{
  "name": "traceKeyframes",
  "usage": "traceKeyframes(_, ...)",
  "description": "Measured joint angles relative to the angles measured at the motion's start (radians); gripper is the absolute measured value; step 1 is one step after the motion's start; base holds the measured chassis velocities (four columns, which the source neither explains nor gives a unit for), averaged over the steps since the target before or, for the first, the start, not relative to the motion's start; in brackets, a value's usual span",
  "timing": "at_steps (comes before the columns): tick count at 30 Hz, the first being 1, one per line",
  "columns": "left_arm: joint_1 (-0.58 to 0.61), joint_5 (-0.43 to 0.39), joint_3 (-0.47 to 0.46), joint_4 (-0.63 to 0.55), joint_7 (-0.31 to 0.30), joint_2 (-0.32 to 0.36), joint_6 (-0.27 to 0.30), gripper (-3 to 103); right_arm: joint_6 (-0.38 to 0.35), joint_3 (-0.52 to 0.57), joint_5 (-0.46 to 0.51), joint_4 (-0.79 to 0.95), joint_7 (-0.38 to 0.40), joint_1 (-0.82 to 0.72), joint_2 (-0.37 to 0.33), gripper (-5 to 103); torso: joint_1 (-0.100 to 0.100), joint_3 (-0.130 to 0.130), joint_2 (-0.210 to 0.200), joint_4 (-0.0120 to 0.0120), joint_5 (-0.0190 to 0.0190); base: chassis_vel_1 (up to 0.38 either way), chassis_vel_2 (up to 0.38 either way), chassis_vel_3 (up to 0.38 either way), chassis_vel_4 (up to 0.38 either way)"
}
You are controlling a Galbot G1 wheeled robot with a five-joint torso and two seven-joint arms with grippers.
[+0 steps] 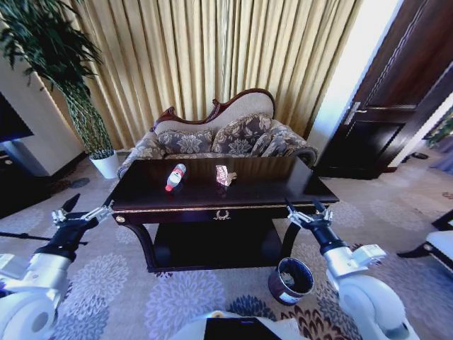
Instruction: Move to the front of the table and place the trash on the table into the trash bin.
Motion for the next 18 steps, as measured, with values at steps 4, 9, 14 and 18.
traceKeyframes(4,-0.003,0.001,0.003,-0.005,0.000,-0.002,0.021,100,-0.033,0.000,-0.002,0.002,0.000,0.001,-0.002,100,0.000,0.000,0.000,0.0000,0.0000,0.000,0.000,0.000,0.000)
traceKeyframes(9,-0.004,0.000,-0.001,-0.011,-0.001,0.000,0.038,100,-0.045,-0.004,0.002,-0.008,0.000,0.006,-0.006,100,0.000,0.000,0.000,0.0000,0.0002,0.000,0.000,0.000,0.000)
traceKeyframes(14,-0.004,-0.001,-0.008,-0.012,-0.001,0.005,0.055,100,-0.049,-0.005,0.007,-0.009,0.001,0.009,-0.005,100,0.000,0.000,0.000,-0.0001,0.0001,-0.009,0.007,0.010,-0.011)
traceKeyframes(18,-0.005,0.001,-0.003,-0.012,-0.001,0.005,0.059,100,-0.051,-0.006,0.008,-0.008,0.002,0.012,-0.005,100,0.000,0.000,0.000,0.0000,0.0001,-0.083,0.087,0.066,-0.084)
